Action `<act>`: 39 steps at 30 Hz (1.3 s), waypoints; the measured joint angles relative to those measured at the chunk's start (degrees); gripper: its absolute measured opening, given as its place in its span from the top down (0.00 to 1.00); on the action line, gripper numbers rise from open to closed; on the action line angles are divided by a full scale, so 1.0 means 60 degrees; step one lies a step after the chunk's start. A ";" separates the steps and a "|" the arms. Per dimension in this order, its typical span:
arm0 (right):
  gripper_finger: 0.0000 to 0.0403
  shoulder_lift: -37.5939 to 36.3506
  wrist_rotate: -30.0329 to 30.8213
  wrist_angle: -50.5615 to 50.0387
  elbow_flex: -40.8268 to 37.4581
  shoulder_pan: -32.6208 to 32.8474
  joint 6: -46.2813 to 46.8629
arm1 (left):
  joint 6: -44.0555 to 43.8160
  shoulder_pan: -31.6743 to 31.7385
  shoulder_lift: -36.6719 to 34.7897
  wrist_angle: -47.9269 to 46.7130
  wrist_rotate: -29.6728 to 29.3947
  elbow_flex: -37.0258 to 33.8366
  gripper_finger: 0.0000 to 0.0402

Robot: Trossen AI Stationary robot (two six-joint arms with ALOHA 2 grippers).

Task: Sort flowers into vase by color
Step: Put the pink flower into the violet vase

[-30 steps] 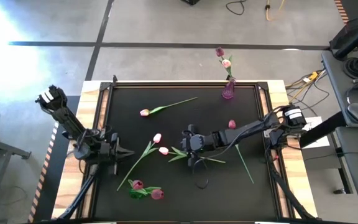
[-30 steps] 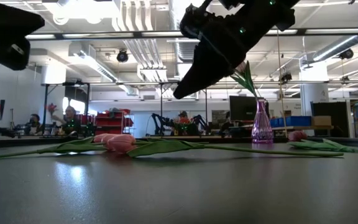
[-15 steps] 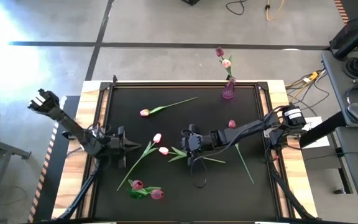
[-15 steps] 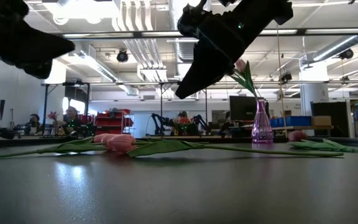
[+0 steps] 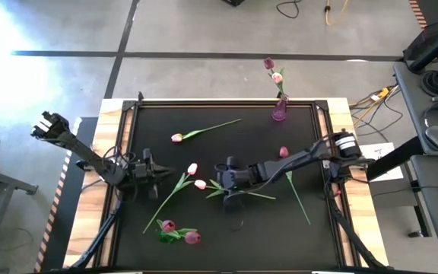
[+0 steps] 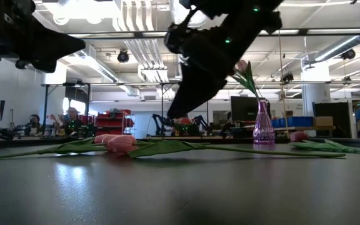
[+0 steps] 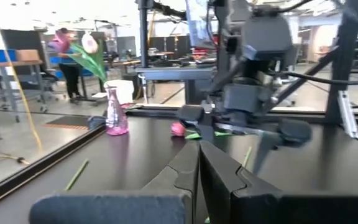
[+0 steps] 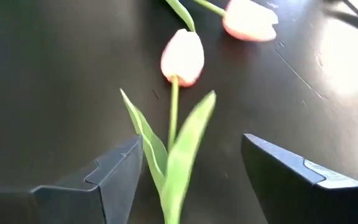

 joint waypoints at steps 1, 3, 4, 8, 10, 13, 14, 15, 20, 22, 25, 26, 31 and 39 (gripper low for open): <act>0.34 0.0221 -0.0001 -0.0022 0.0262 0.0003 -0.0088 | 0.0019 0.0002 0.0000 -0.0009 -0.0105 0.0000 1.00; 0.35 0.0725 0.0001 -0.0303 0.0851 0.0006 -0.0217 | 0.0045 0.0008 0.0003 0.0003 -0.0174 0.0000 1.00; 0.36 0.0957 -0.0003 -0.0514 0.1179 0.0006 -0.0275 | 0.0066 0.0018 0.0004 -0.0006 -0.0199 0.0000 1.00; 0.42 0.1834 -0.0001 -0.1713 0.2511 -0.0019 -0.0406 | 0.0057 0.0019 0.0007 -0.0009 -0.0204 0.0000 1.00; 0.45 0.2276 0.0005 -0.2204 0.3078 -0.0020 -0.0481 | 0.0016 0.0019 0.0015 0.0000 -0.0216 0.0000 1.00; 0.49 0.2853 0.0005 -0.2703 0.3759 -0.0027 -0.0546 | 0.0010 0.0019 0.0011 -0.0004 -0.0219 0.0000 1.00; 0.51 0.3013 0.0004 -0.2832 0.3978 -0.0053 -0.0542 | 0.0010 0.0019 0.0007 -0.0007 -0.0219 0.0000 1.00; 0.53 0.3136 0.0001 -0.2973 0.4164 -0.0077 -0.0539 | 0.0008 0.0019 0.0010 -0.0006 -0.0219 0.0000 1.00; 0.67 0.3563 0.0081 -0.3465 0.4785 -0.0203 -0.0301 | -0.0032 0.0019 0.0039 0.0000 -0.0213 0.0000 1.00; 0.75 0.3606 0.0033 -0.3488 0.4876 -0.0226 -0.0345 | -0.0035 0.0019 0.0040 -0.0009 -0.0208 0.0000 1.00; 0.89 0.3546 0.0096 -0.3501 0.4911 -0.0227 -0.0663 | -0.0042 0.0019 0.0051 -0.0007 -0.0211 0.0000 1.00; 0.93 0.3455 0.0099 -0.3487 0.4900 -0.0209 -0.0764 | -0.0058 0.0019 0.0051 -0.0007 -0.0208 0.0000 1.00; 0.96 0.2570 0.0930 -0.3649 0.4796 -0.0114 -0.1156 | -0.0079 0.0019 0.0058 -0.0007 -0.0200 -0.0004 1.00; 0.97 -0.0712 0.3662 -0.2782 0.2552 0.0198 -0.1300 | -0.0079 0.0019 0.0073 -0.0011 -0.0198 -0.0004 1.00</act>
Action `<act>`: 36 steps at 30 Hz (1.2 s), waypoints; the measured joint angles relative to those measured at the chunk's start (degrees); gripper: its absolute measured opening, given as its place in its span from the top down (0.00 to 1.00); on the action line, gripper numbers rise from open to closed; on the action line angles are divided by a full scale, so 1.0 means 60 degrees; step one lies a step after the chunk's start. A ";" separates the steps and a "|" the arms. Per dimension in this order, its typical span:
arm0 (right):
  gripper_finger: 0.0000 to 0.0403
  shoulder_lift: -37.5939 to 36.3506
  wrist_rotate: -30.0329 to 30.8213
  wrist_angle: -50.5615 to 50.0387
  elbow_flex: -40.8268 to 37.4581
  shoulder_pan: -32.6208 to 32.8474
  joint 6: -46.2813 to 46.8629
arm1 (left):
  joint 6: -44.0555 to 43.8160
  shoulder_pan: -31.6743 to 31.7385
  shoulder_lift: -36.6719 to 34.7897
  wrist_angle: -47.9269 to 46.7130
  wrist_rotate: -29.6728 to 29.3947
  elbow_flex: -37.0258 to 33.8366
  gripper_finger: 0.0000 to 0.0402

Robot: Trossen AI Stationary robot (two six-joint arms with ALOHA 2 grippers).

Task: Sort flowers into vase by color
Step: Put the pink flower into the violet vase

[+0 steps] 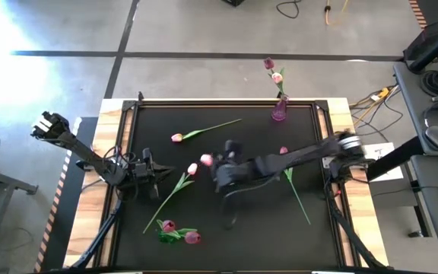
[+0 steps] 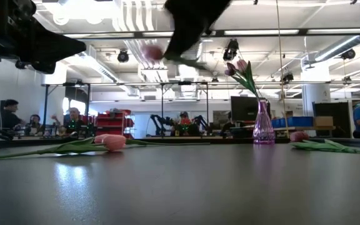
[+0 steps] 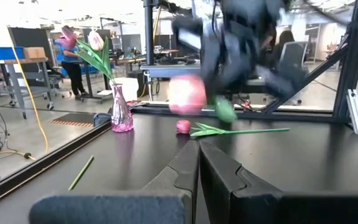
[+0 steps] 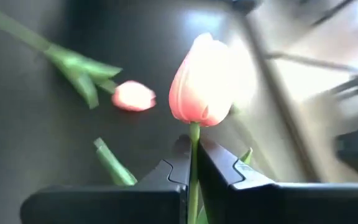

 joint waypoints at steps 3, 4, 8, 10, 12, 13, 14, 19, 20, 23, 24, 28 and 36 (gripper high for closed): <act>0.97 -0.1716 0.1154 0.1051 -0.1465 0.0164 -0.0232 | 0.0000 0.0000 -0.0004 0.0004 0.0000 0.0000 1.00; 0.97 -0.2275 0.1645 0.1509 -0.1983 0.0231 -0.0426 | 0.0000 0.0000 0.0000 0.0000 -0.0002 0.0000 1.00; 0.97 -0.4455 0.3348 0.3845 -0.3828 0.0325 -0.1590 | 0.0002 0.0000 0.0000 0.0005 -0.0003 0.0000 1.00; 0.97 -0.5426 0.3694 0.5289 -0.4657 0.0265 -0.2453 | 0.0000 0.0000 -0.0003 0.0004 -0.0003 0.0000 1.00; 0.97 -0.6237 0.3887 0.6863 -0.5403 0.0167 -0.3549 | 0.0000 0.0000 -0.0002 0.0007 -0.0007 0.0000 1.00; 0.97 -0.6614 0.3910 0.7709 -0.5763 0.0107 -0.4178 | 0.0001 0.0000 0.0000 0.0007 -0.0007 0.0000 1.00; 0.97 -0.6946 0.3904 0.8528 -0.6075 0.0037 -0.4888 | 0.0001 0.0000 -0.0001 0.0007 -0.0007 0.0000 1.00; 0.97 -0.8176 0.3597 1.2038 -0.7369 -0.0465 -0.7608 | 0.0002 0.0000 -0.0002 0.0007 -0.0007 0.0000 1.00; 0.97 -0.8346 0.3359 1.2496 -0.7567 -0.0598 -0.7907 | 0.0004 0.0000 0.0000 0.0007 -0.0007 0.0000 1.00; 0.97 -0.8694 0.2529 1.3569 -0.7993 -0.1089 -0.8580 | 0.0004 0.0000 -0.0002 0.0007 -0.0007 0.0000 1.00; 0.97 -0.8762 0.2347 1.3815 -0.8070 -0.1293 -0.8774 | 0.0005 0.0000 0.0000 0.0007 -0.0007 0.0000 1.00; 0.97 -0.8803 0.1847 1.4458 -0.8183 -0.2199 -0.9093 | 0.0004 0.0000 0.0000 0.0010 -0.0007 0.0000 1.00; 0.97 -0.8553 0.0965 1.4695 -0.8183 -0.3976 -0.8241 | 0.0004 -0.0002 0.0000 0.0008 -0.0003 0.0000 1.00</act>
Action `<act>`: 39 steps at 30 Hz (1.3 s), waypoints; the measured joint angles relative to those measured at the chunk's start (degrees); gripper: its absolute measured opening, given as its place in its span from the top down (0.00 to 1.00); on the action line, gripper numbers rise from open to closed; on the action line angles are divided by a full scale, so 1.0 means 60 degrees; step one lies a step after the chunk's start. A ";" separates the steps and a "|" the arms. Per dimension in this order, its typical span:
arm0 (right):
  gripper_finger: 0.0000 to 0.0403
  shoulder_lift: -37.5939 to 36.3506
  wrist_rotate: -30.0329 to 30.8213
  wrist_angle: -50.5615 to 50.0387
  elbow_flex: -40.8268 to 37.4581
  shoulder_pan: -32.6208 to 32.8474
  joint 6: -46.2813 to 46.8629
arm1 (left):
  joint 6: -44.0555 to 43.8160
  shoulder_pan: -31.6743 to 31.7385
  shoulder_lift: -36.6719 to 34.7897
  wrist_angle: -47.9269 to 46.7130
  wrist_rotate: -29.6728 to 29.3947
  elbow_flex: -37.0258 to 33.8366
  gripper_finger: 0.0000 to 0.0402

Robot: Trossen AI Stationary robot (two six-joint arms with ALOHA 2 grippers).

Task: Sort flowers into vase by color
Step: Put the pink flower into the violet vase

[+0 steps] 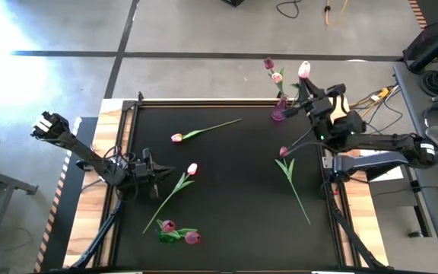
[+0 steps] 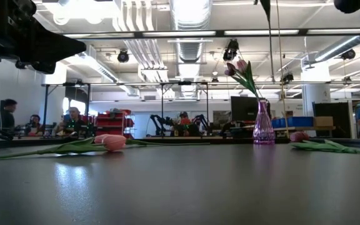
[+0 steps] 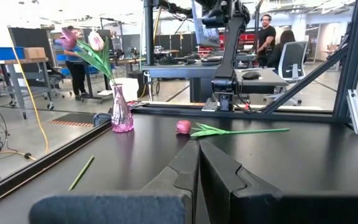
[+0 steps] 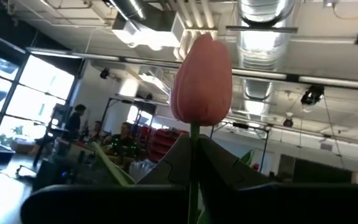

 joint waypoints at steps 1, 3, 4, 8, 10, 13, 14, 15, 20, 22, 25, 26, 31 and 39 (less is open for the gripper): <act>0.97 0.0033 -0.0056 0.0000 0.0000 -0.0101 0.0223 | 0.0000 0.0001 0.0000 0.0000 -0.0001 0.0000 1.00; 0.97 0.0137 -0.0131 0.0006 0.0000 -0.0188 0.0460 | 0.0000 0.0002 0.0000 -0.0001 0.0000 0.0000 1.00; 0.97 0.0187 -0.0153 0.0001 0.0000 -0.0191 0.0511 | 0.0000 0.0002 0.0000 -0.0001 0.0000 0.0000 1.00; 0.97 0.0322 -0.0171 0.0005 0.0000 -0.0184 0.0302 | 0.0000 0.0002 0.0000 -0.0001 0.0000 0.0000 1.00; 0.97 0.0319 -0.0166 0.0023 0.0000 -0.0195 0.0274 | 0.0000 0.0002 0.0000 -0.0001 0.0000 0.0000 1.00; 0.97 0.0322 -0.0164 0.0329 0.0000 -0.0202 0.0200 | 0.0000 0.0002 0.0000 -0.0001 0.0000 0.0000 1.00; 0.97 0.0322 -0.0160 0.0456 0.0000 -0.0202 0.0142 | 0.0000 0.0002 0.0000 -0.0001 0.0000 0.0000 1.00; 0.97 0.0322 -0.0160 0.0491 0.0000 -0.0209 0.0110 | 0.0000 0.0002 0.0000 -0.0001 0.0000 0.0000 1.00; 0.97 0.0322 -0.0157 0.0506 0.0000 -0.0209 0.0074 | 0.0002 0.0002 0.0000 -0.0001 0.0004 0.0000 1.00; 0.97 0.0322 -0.0157 0.0503 0.0000 -0.0209 0.0075 | 0.0002 0.0001 0.0000 -0.0001 0.0001 0.0000 1.00; 0.97 0.0322 -0.0157 0.0505 0.0000 -0.0209 0.0064 | 0.0000 0.0002 0.0000 -0.0001 0.0000 0.0000 1.00; 0.97 0.0322 -0.0157 0.0508 0.0000 -0.0209 0.0020 | 0.0000 0.0002 0.0000 -0.0001 0.0004 0.0000 1.00; 0.97 0.0311 -0.0419 0.0836 0.0000 -0.0463 -0.0136 | 0.0000 0.0002 0.0000 -0.0001 0.0004 0.0000 1.00; 0.97 0.0333 -0.1103 0.0937 0.0000 -0.1530 0.0350 | 0.0000 0.0002 0.0000 -0.0001 0.0004 0.0000 1.00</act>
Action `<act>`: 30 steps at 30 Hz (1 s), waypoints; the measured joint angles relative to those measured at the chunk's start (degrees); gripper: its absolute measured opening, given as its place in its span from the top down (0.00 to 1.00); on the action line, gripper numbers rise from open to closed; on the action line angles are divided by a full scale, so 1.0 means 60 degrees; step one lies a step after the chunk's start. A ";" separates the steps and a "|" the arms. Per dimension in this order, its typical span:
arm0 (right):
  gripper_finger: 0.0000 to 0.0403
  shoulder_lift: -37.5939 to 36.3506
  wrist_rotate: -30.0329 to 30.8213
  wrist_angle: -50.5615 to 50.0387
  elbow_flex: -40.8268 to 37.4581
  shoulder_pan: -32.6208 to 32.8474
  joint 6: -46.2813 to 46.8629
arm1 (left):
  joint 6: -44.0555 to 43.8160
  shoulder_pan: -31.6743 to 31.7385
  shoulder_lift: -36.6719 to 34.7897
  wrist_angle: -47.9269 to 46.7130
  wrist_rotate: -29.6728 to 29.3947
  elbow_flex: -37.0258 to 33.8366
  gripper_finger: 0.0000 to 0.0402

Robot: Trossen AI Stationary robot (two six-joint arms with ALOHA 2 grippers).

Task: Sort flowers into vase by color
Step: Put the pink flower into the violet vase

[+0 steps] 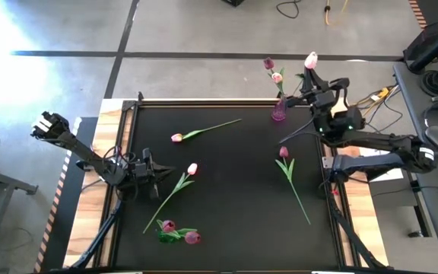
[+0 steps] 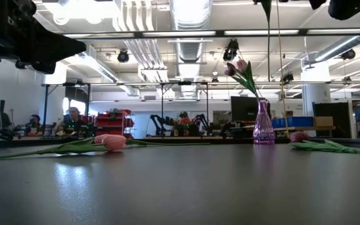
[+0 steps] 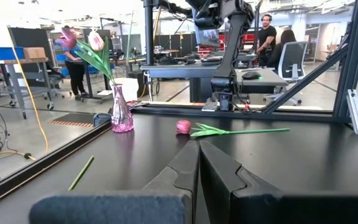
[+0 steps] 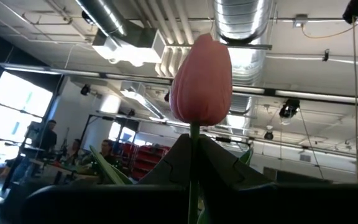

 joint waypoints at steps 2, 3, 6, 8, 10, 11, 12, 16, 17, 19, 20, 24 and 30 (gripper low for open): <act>0.97 0.0000 -0.0147 -0.0010 -0.0014 -0.0294 0.0285 | 0.0000 0.0000 0.0000 0.0000 0.0000 -0.0003 1.00; 0.97 0.0020 -0.0252 -0.0009 -0.0021 -0.0430 0.0478 | 0.0000 0.0000 0.0000 0.0000 0.0000 -0.0002 1.00; 0.97 0.0158 -0.0402 -0.0007 -0.0025 -0.0805 0.0837 | 0.0000 -0.0003 0.0000 0.0000 0.0000 -0.0004 1.00; 0.97 0.0309 -0.0467 -0.0035 -0.0033 -0.1015 0.1052 | 0.0000 0.0000 0.0000 0.0000 0.0000 -0.0003 1.00; 0.97 0.0503 -0.0474 -0.0032 -0.0033 -0.1188 0.1276 | 0.0000 -0.0003 0.0000 0.0000 0.0000 -0.0003 1.00; 0.97 0.0612 -0.0478 -0.0028 -0.0033 -0.1271 0.1354 | 0.0006 -0.0002 0.0000 0.0000 0.0000 -0.0003 1.00; 0.97 0.0736 -0.0483 -0.0026 -0.0033 -0.1351 0.1454 | 0.0013 -0.0002 0.0000 0.0000 0.0000 -0.0001 1.00; 0.97 0.1209 -0.0507 -0.0003 -0.0033 -0.1681 0.1705 | 0.0069 0.0000 0.0000 0.0000 0.0000 -0.0004 1.00; 0.97 0.1314 -0.0505 -0.0003 -0.0033 -0.1768 0.1758 | 0.0069 -0.0001 0.0000 0.0000 0.0000 -0.0004 1.00; 0.97 0.1534 -0.0518 -0.0002 -0.0033 -0.1936 0.1901 | 0.0069 -0.0003 0.0000 0.0000 0.0000 -0.0004 1.00; 0.97 0.1643 -0.0547 0.0016 -0.0033 -0.2011 0.1928 | 0.0069 -0.0003 0.0000 0.0000 0.0000 -0.0004 1.00; 0.97 0.2042 -0.0573 0.0126 -0.0036 -0.2283 0.2272 | 0.0069 -0.0003 0.0000 0.0000 0.0000 -0.0003 1.00; 0.97 0.2523 -0.0546 0.0211 -0.0036 -0.2386 0.2504 | 0.0021 -0.0004 0.0000 0.0000 0.0003 -0.0004 1.00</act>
